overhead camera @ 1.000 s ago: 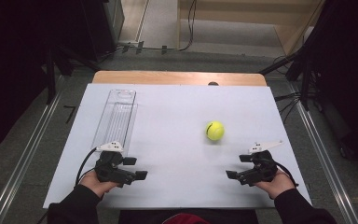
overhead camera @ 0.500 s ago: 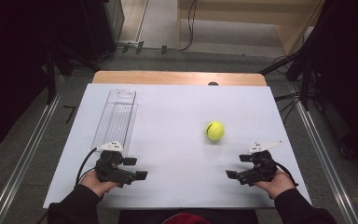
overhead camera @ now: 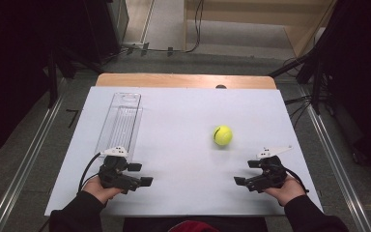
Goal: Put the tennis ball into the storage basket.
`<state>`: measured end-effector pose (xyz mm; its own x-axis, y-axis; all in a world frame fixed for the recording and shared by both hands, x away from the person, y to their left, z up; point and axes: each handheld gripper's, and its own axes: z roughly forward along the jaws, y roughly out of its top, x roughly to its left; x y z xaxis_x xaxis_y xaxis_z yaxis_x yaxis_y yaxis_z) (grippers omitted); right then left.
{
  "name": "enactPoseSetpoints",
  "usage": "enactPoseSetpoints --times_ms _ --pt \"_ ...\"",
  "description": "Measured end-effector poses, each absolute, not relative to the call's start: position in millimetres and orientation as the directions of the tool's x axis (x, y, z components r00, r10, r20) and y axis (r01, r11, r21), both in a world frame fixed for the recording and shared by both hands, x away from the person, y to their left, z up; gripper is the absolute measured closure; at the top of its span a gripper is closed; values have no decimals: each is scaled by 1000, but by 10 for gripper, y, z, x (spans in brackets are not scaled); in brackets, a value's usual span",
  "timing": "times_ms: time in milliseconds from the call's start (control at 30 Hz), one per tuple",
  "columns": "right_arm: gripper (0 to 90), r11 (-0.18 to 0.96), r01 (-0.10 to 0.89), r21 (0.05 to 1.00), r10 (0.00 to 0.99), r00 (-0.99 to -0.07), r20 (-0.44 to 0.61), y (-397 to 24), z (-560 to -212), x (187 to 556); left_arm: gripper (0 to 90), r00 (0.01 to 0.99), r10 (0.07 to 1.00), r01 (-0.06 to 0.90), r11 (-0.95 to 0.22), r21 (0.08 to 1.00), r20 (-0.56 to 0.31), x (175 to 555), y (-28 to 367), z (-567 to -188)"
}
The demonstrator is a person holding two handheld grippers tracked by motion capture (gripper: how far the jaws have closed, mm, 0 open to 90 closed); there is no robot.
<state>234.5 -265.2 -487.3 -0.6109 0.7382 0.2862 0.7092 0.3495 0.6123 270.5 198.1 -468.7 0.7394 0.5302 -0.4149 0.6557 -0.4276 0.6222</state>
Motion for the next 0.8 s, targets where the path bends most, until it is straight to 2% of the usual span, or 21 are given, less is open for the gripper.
enactPoseSetpoints --times_ms 267,800 --pt "67 338 707 621 751 -600 275 -2677 -4862 2353 178 738 529 658 -429 619 -419 2704 1976 -4688" --pt "67 260 726 636 814 -520 260 -2790 -4847 2436 178 737 529 659 -429 617 -420 2704 1976 -4687"
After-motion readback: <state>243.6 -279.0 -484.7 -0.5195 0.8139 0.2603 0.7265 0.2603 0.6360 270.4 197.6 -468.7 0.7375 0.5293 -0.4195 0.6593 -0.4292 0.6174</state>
